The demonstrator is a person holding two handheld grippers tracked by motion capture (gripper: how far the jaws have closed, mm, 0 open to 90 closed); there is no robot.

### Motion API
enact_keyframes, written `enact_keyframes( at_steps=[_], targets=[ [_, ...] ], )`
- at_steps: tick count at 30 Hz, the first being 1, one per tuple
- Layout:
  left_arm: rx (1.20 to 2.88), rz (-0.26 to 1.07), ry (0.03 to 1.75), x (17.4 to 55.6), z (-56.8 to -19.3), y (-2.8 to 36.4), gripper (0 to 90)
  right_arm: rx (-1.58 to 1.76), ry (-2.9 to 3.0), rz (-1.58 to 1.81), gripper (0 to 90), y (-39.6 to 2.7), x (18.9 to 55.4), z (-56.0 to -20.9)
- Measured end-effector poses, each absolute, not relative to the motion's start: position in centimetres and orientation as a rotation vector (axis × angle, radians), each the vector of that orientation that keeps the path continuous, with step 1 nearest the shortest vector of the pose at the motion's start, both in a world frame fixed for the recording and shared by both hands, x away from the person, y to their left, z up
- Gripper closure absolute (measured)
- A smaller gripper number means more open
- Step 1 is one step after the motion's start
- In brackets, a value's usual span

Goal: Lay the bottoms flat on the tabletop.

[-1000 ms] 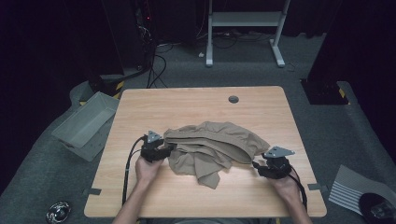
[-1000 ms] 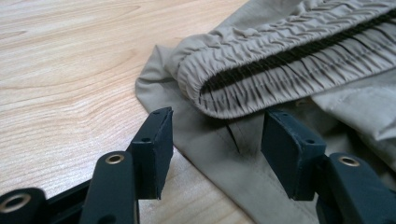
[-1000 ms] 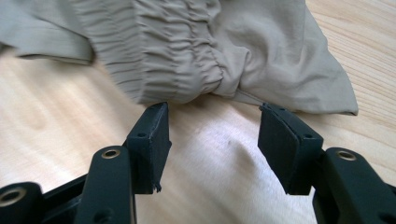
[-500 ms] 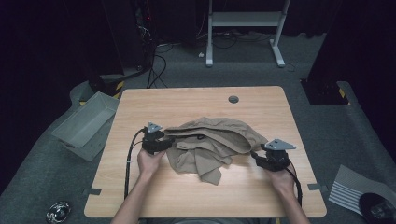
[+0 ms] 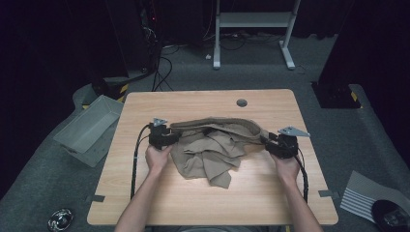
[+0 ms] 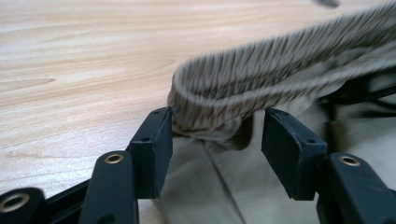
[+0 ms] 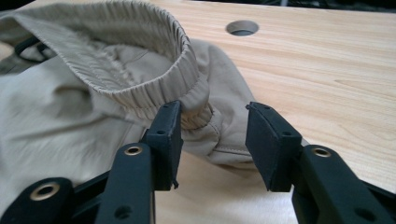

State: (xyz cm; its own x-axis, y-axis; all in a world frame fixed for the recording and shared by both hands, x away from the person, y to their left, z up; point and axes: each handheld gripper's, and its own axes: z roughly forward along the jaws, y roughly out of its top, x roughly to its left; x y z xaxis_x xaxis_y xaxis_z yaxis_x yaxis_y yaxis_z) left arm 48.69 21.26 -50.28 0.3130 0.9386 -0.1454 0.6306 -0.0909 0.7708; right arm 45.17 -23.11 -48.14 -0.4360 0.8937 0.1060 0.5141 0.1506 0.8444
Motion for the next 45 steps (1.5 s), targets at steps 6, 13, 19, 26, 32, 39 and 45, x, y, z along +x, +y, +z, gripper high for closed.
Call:
enact_keyframes(
  at_steps=[6, 13, 19, 26, 32, 39, 45],
  targets=[
    [1.903, 0.495, 1.456, 49.9, -51.7, 20.4, 42.3, 1.422, 2.025, 1.075, 52.7, -22.4, 47.7, -49.4],
    [1.912, 0.503, 1.392, 49.1, -51.0, 20.5, 41.0, 1.366, 2.038, 1.116, 55.0, -22.2, 47.1, -49.3],
    [1.858, 0.512, 1.377, 49.0, -50.0, 20.6, 43.8, 1.258, 2.044, 1.163, 72.3, -21.3, 46.7, -47.9],
    [1.811, 0.517, 1.433, 49.9, -50.0, 20.7, 43.9, 1.246, 2.039, 1.128, 80.4, -20.0, 48.8, -46.4],
    [1.948, 0.494, 1.469, 49.8, -51.4, 20.4, 38.1, 1.444, 2.074, 1.065, 54.9, -20.2, 50.7, -48.0],
    [1.958, 0.524, 1.383, 46.9, -49.8, 20.5, 35.7, 1.43, 2.047, 1.109, 45.6, -21.9, 46.7, -48.8],
    [1.979, 0.481, 1.289, 44.7, -49.5, 19.5, 36.1, 1.32, 2.163, 1.074, 48.9, -21.9, 43.5, -49.6]
  ],
)
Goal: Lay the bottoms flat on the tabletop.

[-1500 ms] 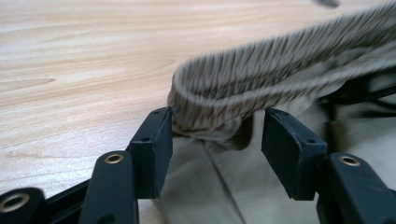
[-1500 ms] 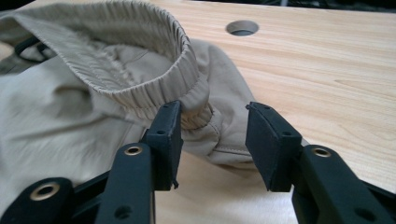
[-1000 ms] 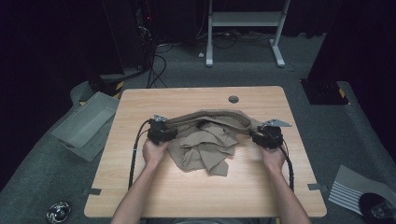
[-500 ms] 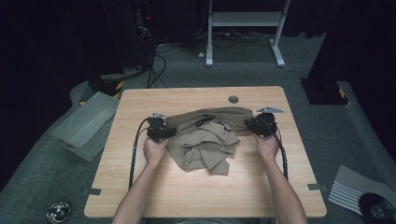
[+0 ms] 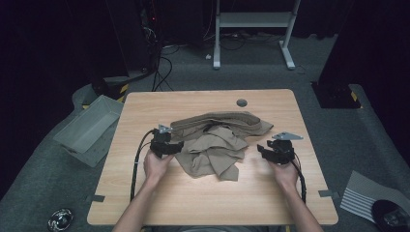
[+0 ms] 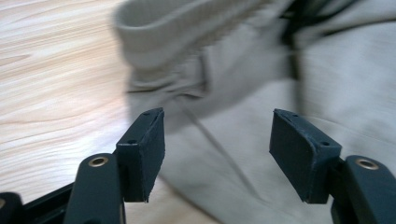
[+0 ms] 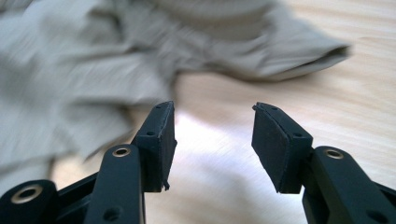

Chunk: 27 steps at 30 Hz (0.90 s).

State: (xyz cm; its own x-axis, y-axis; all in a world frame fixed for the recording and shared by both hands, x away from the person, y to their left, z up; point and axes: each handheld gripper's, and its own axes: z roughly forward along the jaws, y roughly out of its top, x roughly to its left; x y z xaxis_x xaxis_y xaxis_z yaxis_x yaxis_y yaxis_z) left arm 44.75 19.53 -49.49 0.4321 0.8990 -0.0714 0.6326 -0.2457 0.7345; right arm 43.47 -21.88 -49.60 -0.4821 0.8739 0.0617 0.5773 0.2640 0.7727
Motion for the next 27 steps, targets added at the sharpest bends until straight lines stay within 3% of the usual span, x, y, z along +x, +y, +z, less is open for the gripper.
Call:
enact_keyframes(
  at_steps=[9, 12, 13, 14, 17, 20, 22, 23, 27],
  targets=[
    [2.057, 0.395, 1.249, 45.1, -51.3, 17.3, 36.9, 1.198, 2.277, 1.161, 47.9, -16.3, 44.5, -50.8],
    [2.053, 0.39, 1.256, 45.2, -51.5, 17.2, 39.4, 1.18, 2.302, 1.145, 51.7, -15.3, 44.9, -51.1],
    [2.052, 0.396, 1.256, 45.2, -51.7, 17.1, 39.4, 1.165, 2.324, 1.126, 57.0, -14.8, 45.1, -51.3],
    [2.073, 0.43, 1.233, 45.0, -51.7, 16.9, 44.7, 1.125, 2.37, 1.078, 70.1, -14.1, 45.4, -51.8],
    [2.134, 0.481, 1.164, 44.8, -51.7, 16.7, 59.7, 1.089, 2.386, 1.061, 85.4, -14.0, 45.2, -52.1],
    [2.149, 0.471, 1.148, 44.7, -51.6, 16.9, 77.0, 1.057, 2.379, 1.058, 88.1, -14.6, 44.5, -51.7],
    [2.147, 0.46, 1.147, 44.7, -51.6, 17.1, 80.3, 1.047, 2.377, 1.058, 88.2, -14.9, 44.2, -51.6],
    [2.162, 0.467, 1.149, 44.6, -51.5, 17.3, 87.1, 1.029, 2.368, 1.053, 88.3, -15.7, 43.5, -51.3],
    [2.182, 0.474, 1.152, 44.4, -51.4, 17.9, 89.6, 1.021, 2.346, 1.055, 88.2, -17.2, 42.4, -50.8]
  ],
)
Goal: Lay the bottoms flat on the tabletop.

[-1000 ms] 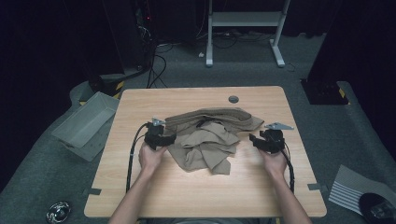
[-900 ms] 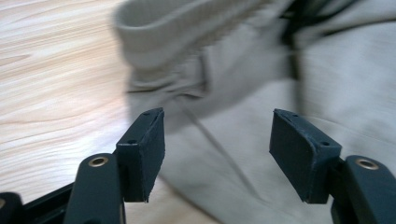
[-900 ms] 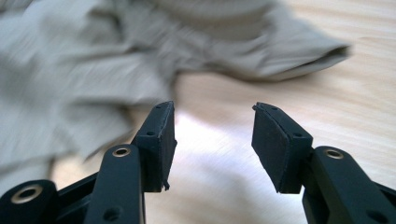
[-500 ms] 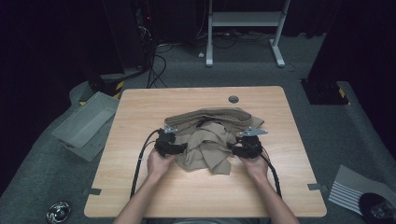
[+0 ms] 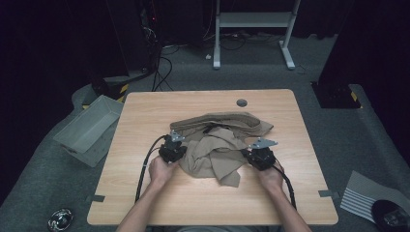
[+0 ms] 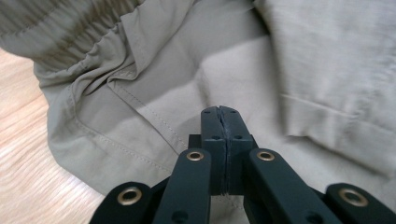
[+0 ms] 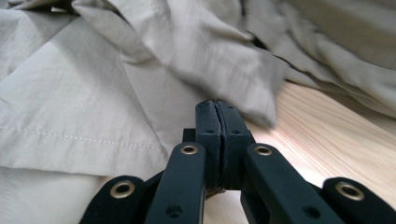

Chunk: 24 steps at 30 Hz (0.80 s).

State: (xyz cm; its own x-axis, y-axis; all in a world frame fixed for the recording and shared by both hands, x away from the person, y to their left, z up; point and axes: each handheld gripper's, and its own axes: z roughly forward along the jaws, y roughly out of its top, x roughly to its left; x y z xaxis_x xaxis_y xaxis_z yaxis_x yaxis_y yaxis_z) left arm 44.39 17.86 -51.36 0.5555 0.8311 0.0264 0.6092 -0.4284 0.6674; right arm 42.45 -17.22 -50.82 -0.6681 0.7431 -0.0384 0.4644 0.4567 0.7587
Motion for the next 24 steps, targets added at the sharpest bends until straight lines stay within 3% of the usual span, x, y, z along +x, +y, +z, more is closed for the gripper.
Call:
enact_keyframes(
  at_steps=[6, 9, 11, 15, 18, 19, 20, 24],
  targets=[
    [2.153, 0.484, 1.191, 44.0, -51.0, 18.9, 88.8, 1.068, 2.294, 1.109, 86.4, -20.8, 40.1, -50.1],
    [2.098, 0.481, 1.182, 43.9, -50.6, 18.7, 67.0, 1.061, 2.267, 1.103, 70.2, -20.6, 39.7, -50.4],
    [2.056, 0.444, 1.165, 44.0, -50.3, 18.1, 55.4, 1.059, 2.269, 1.113, 66.6, -20.4, 39.9, -50.4],
    [2.094, 0.473, 1.126, 44.2, -50.6, 16.4, 48.6, 1.03, 2.295, 1.158, 59.2, -18.7, 40.4, -50.5],
    [2.135, 0.46, 1.161, 44.8, -51.8, 16.0, 49.1, 0.988, 2.347, 1.113, 65.8, -17.1, 40.7, -51.2],
    [2.116, 0.474, 1.157, 44.8, -52.0, 16.0, 48.9, 0.979, 2.408, 1.069, 80.7, -16.5, 41.1, -51.9],
    [2.108, 0.48, 1.164, 44.9, -52.0, 16.1, 49.3, 0.969, 2.42, 1.052, 86.7, -16.4, 41.1, -52.2],
    [2.09, 0.521, 1.24, 45.5, -51.9, 17.3, 48.9, 0.94, 2.417, 0.968, 89.5, -17.0, 40.5, -52.0]
  ],
)
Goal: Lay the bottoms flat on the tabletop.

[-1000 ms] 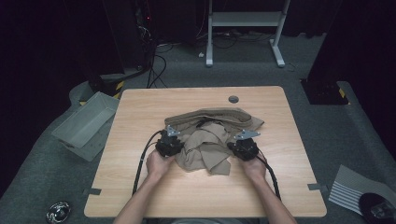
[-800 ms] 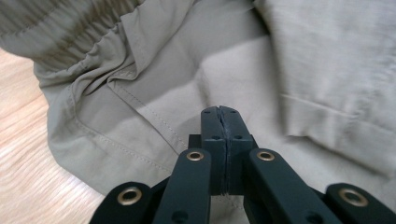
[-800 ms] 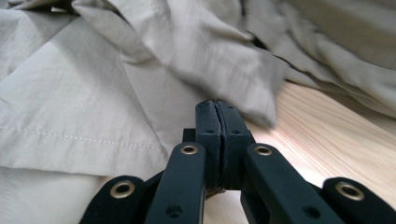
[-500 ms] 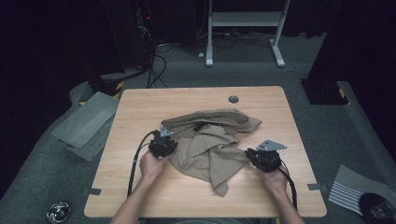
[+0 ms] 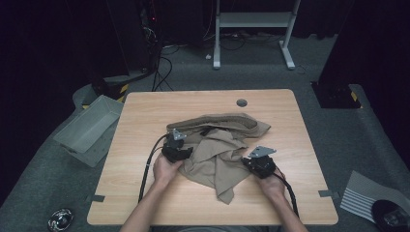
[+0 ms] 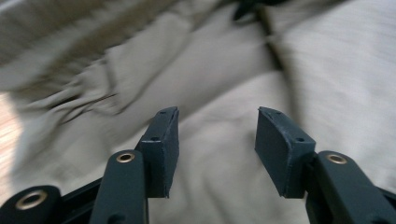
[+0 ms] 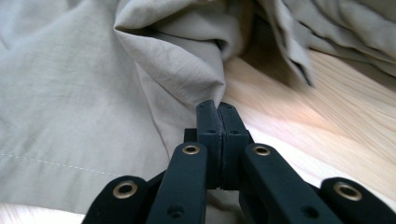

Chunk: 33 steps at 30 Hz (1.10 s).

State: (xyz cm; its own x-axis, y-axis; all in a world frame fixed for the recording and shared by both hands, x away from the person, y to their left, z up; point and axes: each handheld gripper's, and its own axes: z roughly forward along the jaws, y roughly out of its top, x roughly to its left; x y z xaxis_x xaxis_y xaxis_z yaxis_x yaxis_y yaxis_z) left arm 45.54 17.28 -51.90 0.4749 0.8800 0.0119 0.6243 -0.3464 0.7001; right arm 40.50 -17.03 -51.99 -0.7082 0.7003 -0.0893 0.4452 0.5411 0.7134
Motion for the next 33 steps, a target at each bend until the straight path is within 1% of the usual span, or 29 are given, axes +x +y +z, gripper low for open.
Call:
enact_keyframes(
  at_steps=[2, 5, 8, 9, 10, 11, 13, 16, 18, 21, 22, 23, 27, 28, 29, 30, 31, 33],
  targets=[
    [2.075, 0.528, 1.263, 45.7, -51.9, 17.7, 48.2, 0.935, 2.417, 0.955, 89.5, -17.3, 40.3, -51.9],
    [2.056, 0.555, 1.303, 46.1, -52.0, 18.5, 47.0, 0.961, 2.399, 0.939, 89.2, -19.2, 39.2, -51.9],
    [2.054, 0.559, 1.337, 46.4, -51.8, 18.8, 46.4, 0.994, 2.383, 0.958, 88.3, -19.9, 38.7, -52.1],
    [2.064, 0.562, 1.346, 46.4, -51.7, 18.7, 46.2, 1.005, 2.385, 0.971, 84.5, -20.0, 38.5, -52.1],
    [2.062, 0.553, 1.337, 46.1, -51.5, 18.5, 45.5, 1.0, 2.391, 0.979, 77.9, -20.0, 38.4, -52.0],
    [2.044, 0.514, 1.287, 45.5, -51.2, 18.3, 42.7, 0.984, 2.379, 1.012, 64.2, -19.6, 38.1, -51.7],
    [2.054, 0.509, 1.238, 44.8, -50.8, 17.8, 41.8, 0.963, 2.368, 1.049, 59.3, -19.0, 38.1, -51.2],
    [2.079, 0.507, 1.213, 44.4, -50.6, 17.3, 40.9, 0.94, 2.357, 1.09, 57.1, -17.9, 38.2, -50.7],
    [2.109, 0.523, 1.206, 44.4, -50.6, 17.0, 40.9, 0.924, 2.355, 1.086, 59.2, -16.9, 38.7, -50.6],
    [2.127, 0.528, 1.234, 44.8, -51.5, 17.0, 41.4, 0.92, 2.414, 1.059, 77.6, -15.9, 39.5, -51.3],
    [2.108, 0.52, 1.247, 45.0, -51.8, 17.2, 41.7, 0.922, 2.444, 1.051, 83.4, -15.8, 39.6, -51.6],
    [2.081, 0.519, 1.271, 45.2, -51.9, 17.7, 42.0, 0.901, 2.485, 1.053, 86.9, -15.5, 39.2, -52.1],
    [2.041, 0.553, 1.324, 46.1, -52.0, 18.5, 41.5, 0.841, 2.537, 1.055, 86.2, -15.1, 38.1, -51.9],
    [2.038, 0.556, 1.336, 46.2, -52.0, 18.6, 40.7, 0.787, 2.545, 1.031, 76.6, -14.8, 37.5, -51.7],
    [2.035, 0.552, 1.347, 46.3, -52.0, 18.6, 40.7, 0.787, 2.545, 1.031, 76.6, -14.8, 37.5, -51.7],
    [2.049, 0.557, 1.348, 46.3, -51.9, 18.5, 40.6, 0.817, 2.479, 1.071, 66.5, -15.1, 37.3, -51.1],
    [2.057, 0.561, 1.337, 46.1, -51.8, 18.4, 40.6, 0.837, 2.448, 1.096, 64.1, -15.3, 37.4, -50.9],
    [2.055, 0.563, 1.327, 45.9, -51.9, 18.3, 40.5, 0.872, 2.41, 1.13, 62.5, -15.7, 37.6, -50.6]
  ],
)
